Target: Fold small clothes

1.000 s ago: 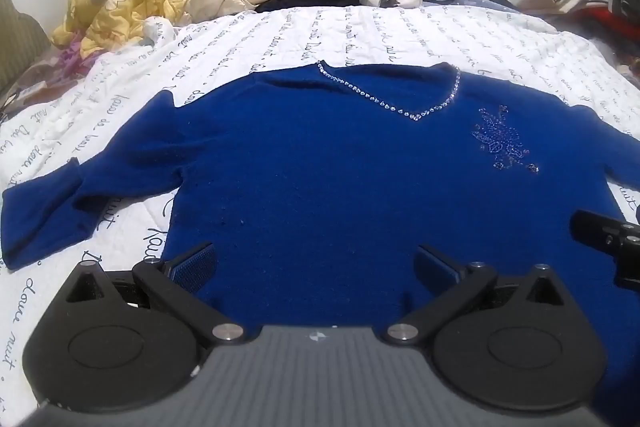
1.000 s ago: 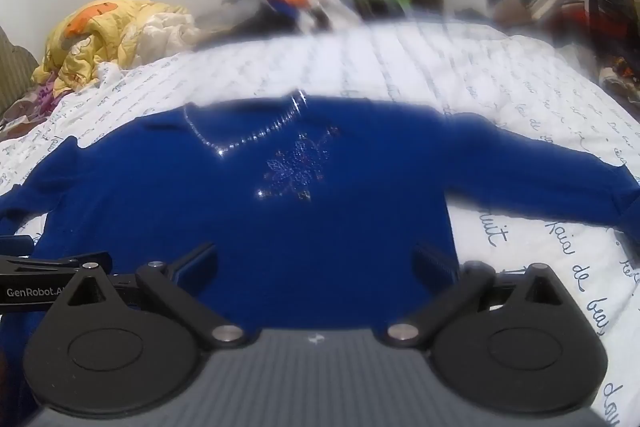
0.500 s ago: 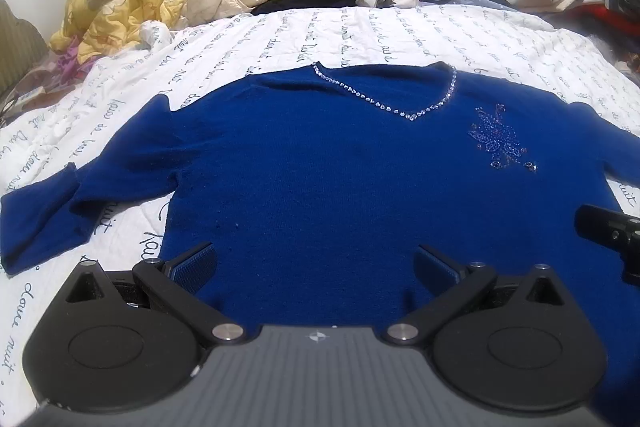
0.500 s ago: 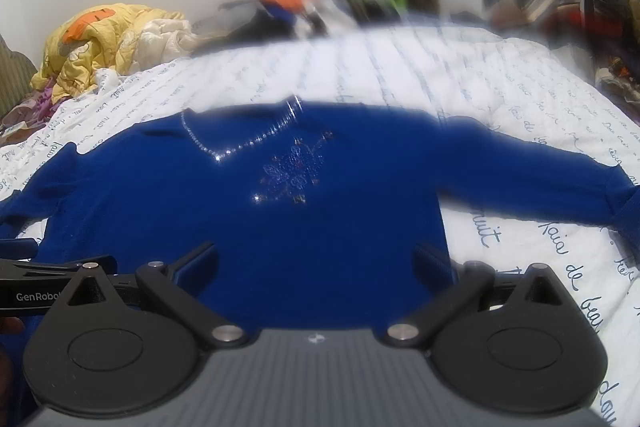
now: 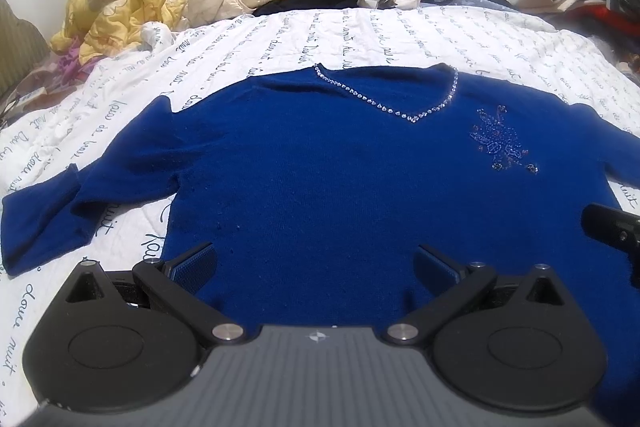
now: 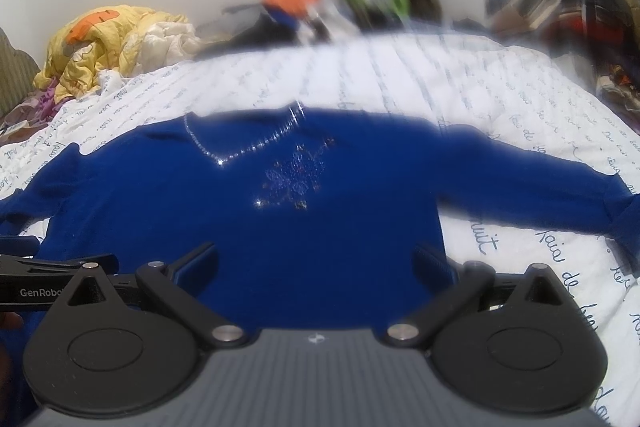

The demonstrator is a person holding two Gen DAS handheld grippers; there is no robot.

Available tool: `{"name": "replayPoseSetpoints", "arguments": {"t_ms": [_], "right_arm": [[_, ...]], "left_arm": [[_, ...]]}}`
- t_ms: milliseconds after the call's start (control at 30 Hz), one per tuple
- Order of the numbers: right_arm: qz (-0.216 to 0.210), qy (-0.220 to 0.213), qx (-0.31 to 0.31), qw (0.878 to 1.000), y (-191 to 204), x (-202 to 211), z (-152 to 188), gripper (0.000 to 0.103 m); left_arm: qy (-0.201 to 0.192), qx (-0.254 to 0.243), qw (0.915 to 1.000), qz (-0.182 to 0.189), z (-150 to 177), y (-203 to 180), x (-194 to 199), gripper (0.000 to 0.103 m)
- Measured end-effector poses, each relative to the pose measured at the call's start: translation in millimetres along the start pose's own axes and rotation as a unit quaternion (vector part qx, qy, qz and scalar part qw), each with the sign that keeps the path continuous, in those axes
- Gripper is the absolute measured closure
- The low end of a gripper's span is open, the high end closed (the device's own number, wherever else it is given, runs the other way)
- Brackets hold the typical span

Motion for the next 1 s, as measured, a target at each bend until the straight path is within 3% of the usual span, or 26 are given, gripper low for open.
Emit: {"name": "replayPoseSetpoints", "arguments": {"t_ms": [1000], "right_arm": [[-0.004,-0.005,0.002,1.0,0.5,3.3,1.0,0.0]], "left_arm": [[0.0,-0.002,1.0,-0.001,0.1,-1.0,-0.6,0.0]]}}
Point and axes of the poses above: each gripper's, at about its wrist camera, not at the fingertips, and x roughly against the way its jaws point, y to its left, z to its underside, the point moved 6 cm from there along -x, roughly the way its jaws point, and after that the axes turned 4 degrees about -x, right-handed, at the moved point
